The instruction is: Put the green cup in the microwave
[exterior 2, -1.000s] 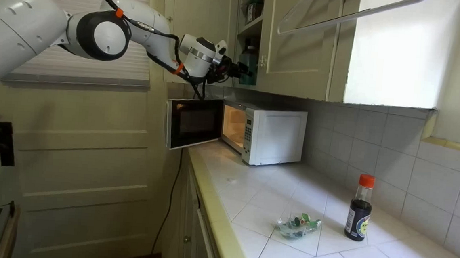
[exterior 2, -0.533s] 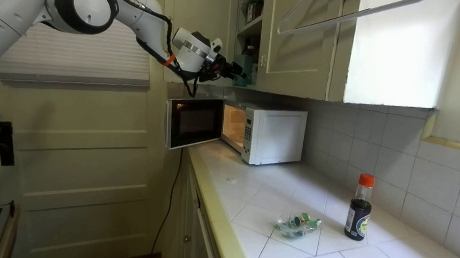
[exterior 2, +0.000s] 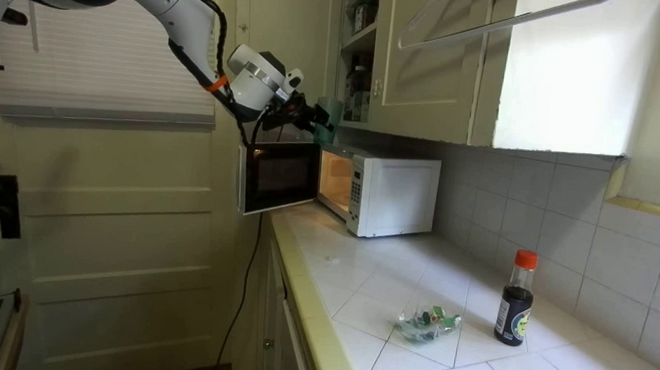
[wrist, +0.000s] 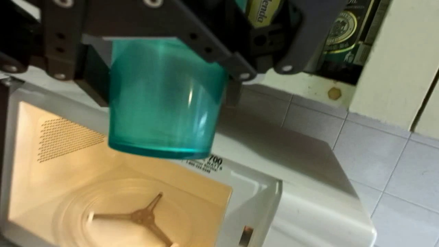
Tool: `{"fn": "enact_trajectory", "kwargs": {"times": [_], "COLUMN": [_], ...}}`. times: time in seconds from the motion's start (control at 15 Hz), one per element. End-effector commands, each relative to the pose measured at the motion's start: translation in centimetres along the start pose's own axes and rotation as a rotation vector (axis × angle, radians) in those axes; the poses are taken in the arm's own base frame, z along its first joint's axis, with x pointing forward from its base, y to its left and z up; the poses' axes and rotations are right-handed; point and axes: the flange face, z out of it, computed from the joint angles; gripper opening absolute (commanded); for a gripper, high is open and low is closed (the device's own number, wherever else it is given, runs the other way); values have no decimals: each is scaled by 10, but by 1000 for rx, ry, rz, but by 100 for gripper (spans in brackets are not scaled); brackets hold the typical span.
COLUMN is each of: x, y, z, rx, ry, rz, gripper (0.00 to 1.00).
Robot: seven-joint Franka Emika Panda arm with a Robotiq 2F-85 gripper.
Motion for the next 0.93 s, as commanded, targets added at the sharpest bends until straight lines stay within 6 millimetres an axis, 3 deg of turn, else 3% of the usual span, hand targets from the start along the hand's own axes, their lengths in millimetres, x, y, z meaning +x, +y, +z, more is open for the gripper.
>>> {"fn": "enact_trajectory", "kwargs": {"times": [0.0,0.27,0.4,0.47,0.53,0.87], "x": [-61,-142,-165,-171,-169,-152], "y": [-9,-24,-23,-16,-2,19], "z": [-26,-46,-51,-52,-25,38], "rx": [90,179,120,41,-6,-198], "ry": [-89,-181,-215,-210,-206,-168], "rz": [-15,23,51,65,87,72], "gripper": [56,56,56,56,56,56]}}
